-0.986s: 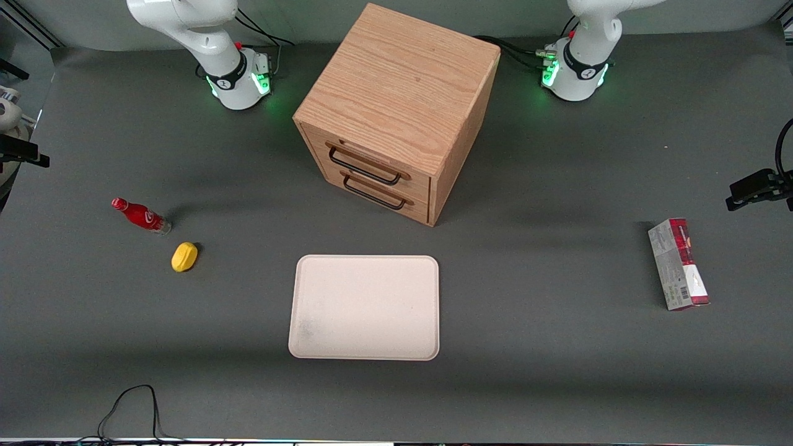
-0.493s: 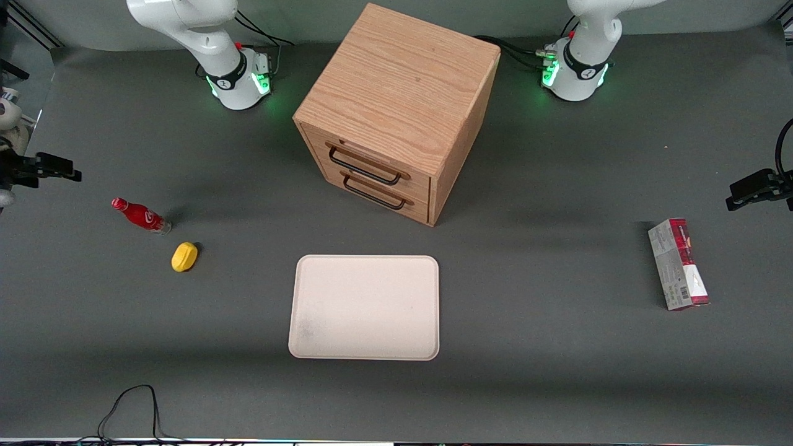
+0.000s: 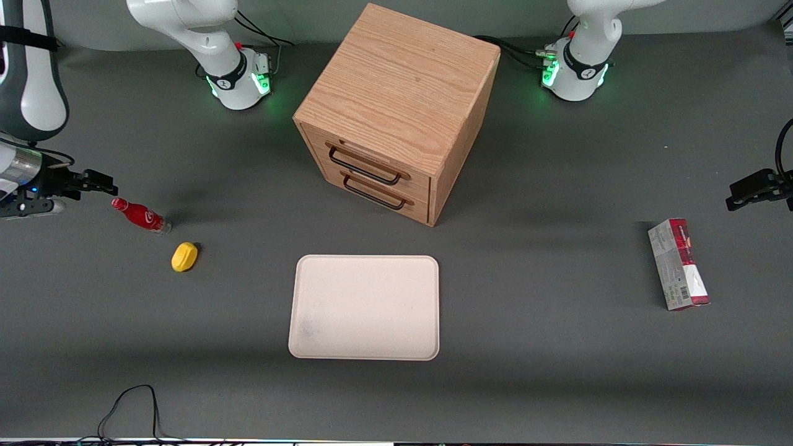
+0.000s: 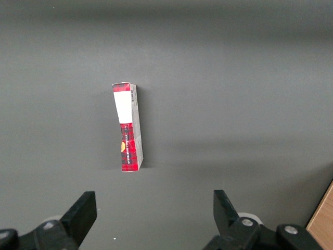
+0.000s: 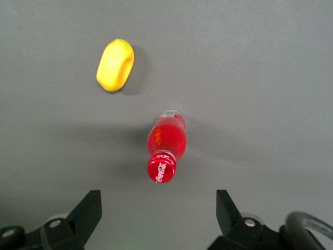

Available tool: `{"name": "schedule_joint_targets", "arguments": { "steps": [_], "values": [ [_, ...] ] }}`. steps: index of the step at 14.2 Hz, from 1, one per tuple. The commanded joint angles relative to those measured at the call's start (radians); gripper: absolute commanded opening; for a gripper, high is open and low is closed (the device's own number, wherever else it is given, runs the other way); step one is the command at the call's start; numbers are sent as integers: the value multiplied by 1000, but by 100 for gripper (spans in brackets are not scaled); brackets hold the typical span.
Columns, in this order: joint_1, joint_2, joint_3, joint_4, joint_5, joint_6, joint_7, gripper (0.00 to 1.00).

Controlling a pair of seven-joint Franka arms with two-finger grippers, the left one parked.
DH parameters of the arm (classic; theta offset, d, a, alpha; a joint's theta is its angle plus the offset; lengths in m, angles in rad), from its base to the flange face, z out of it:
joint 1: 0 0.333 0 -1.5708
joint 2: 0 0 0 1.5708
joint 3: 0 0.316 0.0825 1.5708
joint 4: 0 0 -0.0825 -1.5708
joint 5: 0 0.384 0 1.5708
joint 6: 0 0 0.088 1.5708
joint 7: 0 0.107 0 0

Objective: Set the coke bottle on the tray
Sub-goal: 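Lower the open right gripper around the bottle cap and close it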

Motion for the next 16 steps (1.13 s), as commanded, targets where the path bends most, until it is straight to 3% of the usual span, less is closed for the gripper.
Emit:
{"name": "schedule_joint_targets", "arguments": {
  "steps": [1, 14, 16],
  "values": [
    [8, -44, -11, -94, -20, 95, -11, 97],
    [9, 51, -18, -128, -20, 263, -39, 91],
    [9, 51, -18, -128, -20, 263, -39, 80]
  ]
}}
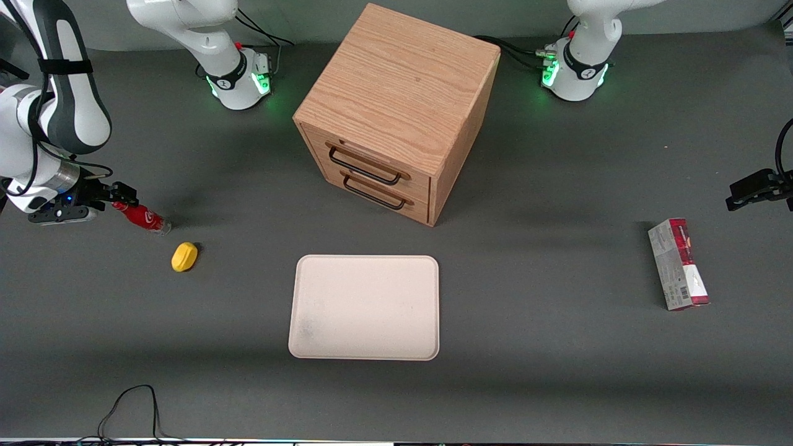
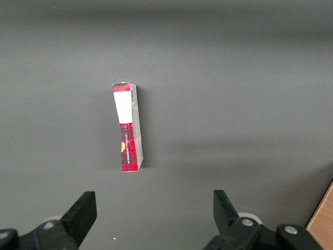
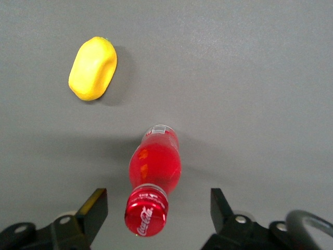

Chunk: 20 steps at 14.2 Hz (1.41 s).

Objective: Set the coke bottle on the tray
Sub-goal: 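Lower the open right gripper around the bottle cap and close it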

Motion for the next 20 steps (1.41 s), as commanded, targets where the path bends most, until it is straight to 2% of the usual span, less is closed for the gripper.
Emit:
{"name": "schedule_joint_targets", "arguments": {
  "steps": [1, 5, 11, 13, 15, 20],
  "values": [
    [9, -6, -14, -2, -17, 11, -22, 67],
    [11, -17, -14, -12, -17, 10, -22, 2],
    [17, -35, -1, 4, -16, -10, -5, 0],
    [18, -47, 6, 89, -14, -132, -4, 0],
    [38, -46, 17, 239, -14, -319, 14, 0],
    [43, 9, 83, 638, -3, -669, 114, 0]
  ]
}}
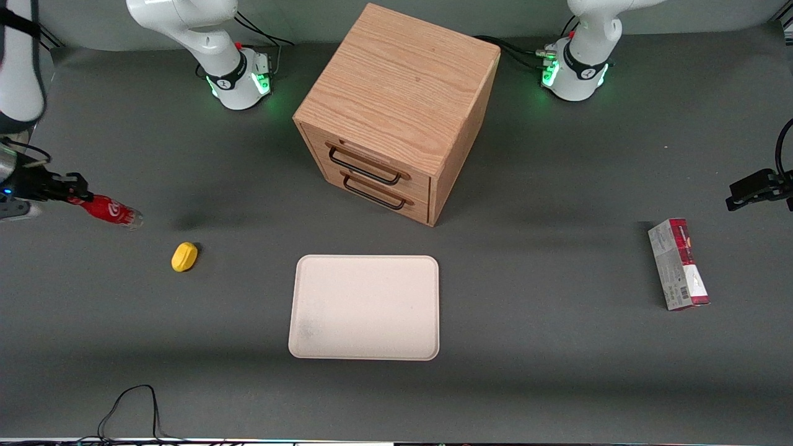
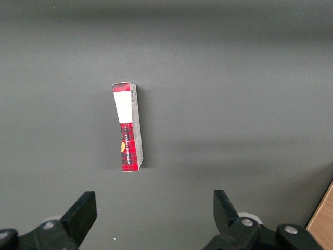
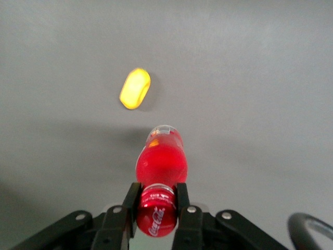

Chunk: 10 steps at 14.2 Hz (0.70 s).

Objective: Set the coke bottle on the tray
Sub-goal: 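Lift the bottle and carry it toward the cream tray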

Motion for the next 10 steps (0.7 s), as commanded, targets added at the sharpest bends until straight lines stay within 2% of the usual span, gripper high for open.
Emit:
{"name": "schedule_joint_targets", "arguments": {
  "steps": [1, 3, 5, 8, 10],
  "values": [
    [6, 86, 22, 279, 0, -197, 48, 0],
    [4, 159, 36, 427, 0, -297, 48, 0],
    [4, 195, 45, 470, 17, -318, 68, 0],
    [1, 285, 133, 547, 50, -319, 200, 0],
    [1, 388, 212, 649, 102, -319, 321, 0]
  ]
}}
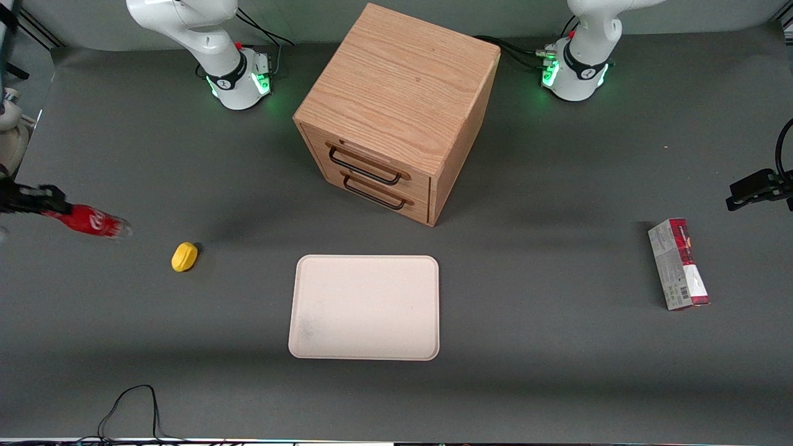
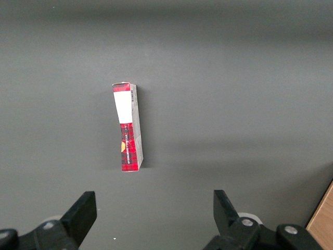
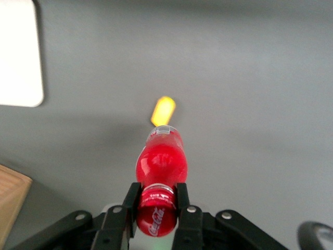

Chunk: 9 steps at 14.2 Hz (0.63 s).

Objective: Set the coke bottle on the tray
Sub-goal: 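Lift the bottle and carry it toward the cream tray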

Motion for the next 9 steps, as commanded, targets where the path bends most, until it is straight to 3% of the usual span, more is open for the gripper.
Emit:
{"name": "schedule_joint_targets", "arguments": {
  "steps": [1, 6, 9],
  "values": [
    [-5, 172, 90, 207, 63, -39, 200, 0],
    [-1, 459, 294, 499, 57, 1, 562, 0],
    [72, 536, 303, 519, 49, 147, 681, 0]
  ]
}}
